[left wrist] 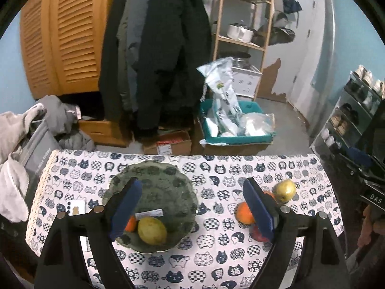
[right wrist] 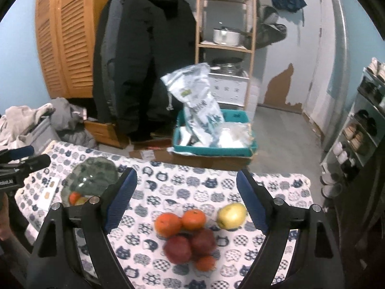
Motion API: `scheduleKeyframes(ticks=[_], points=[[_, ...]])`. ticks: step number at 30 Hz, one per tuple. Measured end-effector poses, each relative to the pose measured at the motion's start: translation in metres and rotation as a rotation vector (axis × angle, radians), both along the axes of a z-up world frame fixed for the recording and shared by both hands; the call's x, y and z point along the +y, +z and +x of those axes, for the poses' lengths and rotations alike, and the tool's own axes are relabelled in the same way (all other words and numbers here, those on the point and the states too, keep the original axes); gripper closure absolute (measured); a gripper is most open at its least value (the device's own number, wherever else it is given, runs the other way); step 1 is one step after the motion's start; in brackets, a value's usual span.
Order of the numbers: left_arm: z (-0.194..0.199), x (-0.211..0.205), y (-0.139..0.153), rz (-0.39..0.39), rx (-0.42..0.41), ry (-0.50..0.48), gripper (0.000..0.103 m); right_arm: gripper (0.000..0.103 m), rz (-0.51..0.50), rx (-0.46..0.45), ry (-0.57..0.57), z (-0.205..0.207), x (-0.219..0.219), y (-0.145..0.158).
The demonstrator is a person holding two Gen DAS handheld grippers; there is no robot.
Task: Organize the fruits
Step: 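Lift both tools away from the bowl back toward the fruit cluster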
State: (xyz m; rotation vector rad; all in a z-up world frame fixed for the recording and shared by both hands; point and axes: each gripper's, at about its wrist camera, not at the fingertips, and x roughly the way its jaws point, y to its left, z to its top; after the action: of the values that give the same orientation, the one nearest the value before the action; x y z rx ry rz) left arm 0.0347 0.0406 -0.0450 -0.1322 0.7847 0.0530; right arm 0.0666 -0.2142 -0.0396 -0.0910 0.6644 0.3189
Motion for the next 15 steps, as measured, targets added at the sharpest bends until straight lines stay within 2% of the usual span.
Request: scheduleKeyframes(ticks=[5, 15], points=[[0.006, -0.018, -0.002, -0.002, 0.018, -0.035, 0.016, 0.018, -0.021, 0.014, -0.053, 0.003, -0.027, -0.010], [0.022, -0.058, -0.009, 0.000, 0.048, -0.109, 0.016, 0.018, 0.000, 0.051, -0.116, 0.007, -0.063, -0.022]])
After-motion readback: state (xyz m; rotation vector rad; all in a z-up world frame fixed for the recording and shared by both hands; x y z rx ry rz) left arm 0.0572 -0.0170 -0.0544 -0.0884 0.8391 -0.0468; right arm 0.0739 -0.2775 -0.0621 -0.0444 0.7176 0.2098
